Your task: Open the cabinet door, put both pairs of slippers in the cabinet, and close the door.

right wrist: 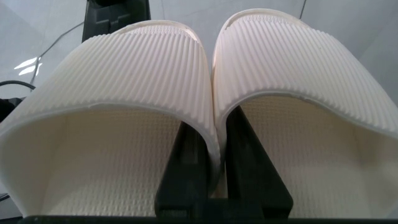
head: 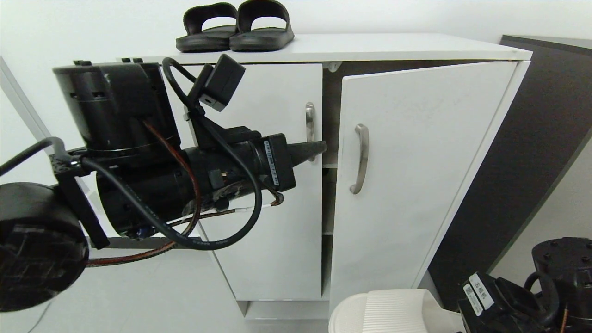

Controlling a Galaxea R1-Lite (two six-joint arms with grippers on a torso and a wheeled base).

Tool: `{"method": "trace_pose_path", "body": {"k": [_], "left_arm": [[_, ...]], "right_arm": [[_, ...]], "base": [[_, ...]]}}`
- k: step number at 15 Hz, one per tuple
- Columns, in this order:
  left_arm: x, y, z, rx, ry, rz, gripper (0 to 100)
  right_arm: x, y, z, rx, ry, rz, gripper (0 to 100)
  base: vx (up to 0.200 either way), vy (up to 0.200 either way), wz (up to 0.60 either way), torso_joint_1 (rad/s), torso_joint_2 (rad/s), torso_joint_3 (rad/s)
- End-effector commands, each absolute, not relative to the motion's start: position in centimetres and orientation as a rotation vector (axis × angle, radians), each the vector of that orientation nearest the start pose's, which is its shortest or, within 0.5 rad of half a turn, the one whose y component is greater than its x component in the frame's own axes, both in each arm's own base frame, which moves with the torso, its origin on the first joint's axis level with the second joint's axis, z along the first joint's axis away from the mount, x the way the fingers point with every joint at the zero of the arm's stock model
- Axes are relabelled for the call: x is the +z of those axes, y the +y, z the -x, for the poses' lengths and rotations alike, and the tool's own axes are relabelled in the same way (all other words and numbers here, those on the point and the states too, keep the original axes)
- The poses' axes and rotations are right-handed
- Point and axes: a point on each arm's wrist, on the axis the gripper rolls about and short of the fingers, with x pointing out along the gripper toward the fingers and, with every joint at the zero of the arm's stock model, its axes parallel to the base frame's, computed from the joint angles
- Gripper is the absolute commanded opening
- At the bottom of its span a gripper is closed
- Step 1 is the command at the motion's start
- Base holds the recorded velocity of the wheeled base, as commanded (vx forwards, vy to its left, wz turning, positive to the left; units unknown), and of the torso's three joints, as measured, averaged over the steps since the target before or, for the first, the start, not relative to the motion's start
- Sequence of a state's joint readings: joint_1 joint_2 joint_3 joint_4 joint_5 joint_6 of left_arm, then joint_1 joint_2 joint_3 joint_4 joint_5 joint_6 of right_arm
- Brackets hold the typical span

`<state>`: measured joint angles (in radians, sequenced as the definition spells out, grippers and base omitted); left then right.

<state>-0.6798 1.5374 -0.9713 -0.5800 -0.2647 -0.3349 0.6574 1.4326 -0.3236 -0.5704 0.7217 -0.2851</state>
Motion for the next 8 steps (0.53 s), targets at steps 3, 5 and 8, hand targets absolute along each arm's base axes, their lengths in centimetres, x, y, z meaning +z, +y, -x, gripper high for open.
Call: {"method": "trace_pose_path", "body": {"k": [3,5,8], "left_arm": [[26.6,-19.8,-24.7,-0.909,0.142,0.313,0],[26.4,-20.6,-25.8,-0.907,0.136,0.314,0],[26.1,-21.7,-27.3,-0.860,0.127,0.322,0]], "right_arm": [[12.5,12.7,-13.9,1.419,0.386,0.215,0],[12.4,12.7,-13.9,1.419,0.390,0.215,0],[12.3,12.8,-13.8,1.427,0.394,0.216,0]], "base": [[0.000,0.000,0.00,0.000,0.00,0.000],[0.000,0.000,0.00,0.000,0.00,0.000],[0.000,0.000,0.00,0.000,0.00,0.000]]}}
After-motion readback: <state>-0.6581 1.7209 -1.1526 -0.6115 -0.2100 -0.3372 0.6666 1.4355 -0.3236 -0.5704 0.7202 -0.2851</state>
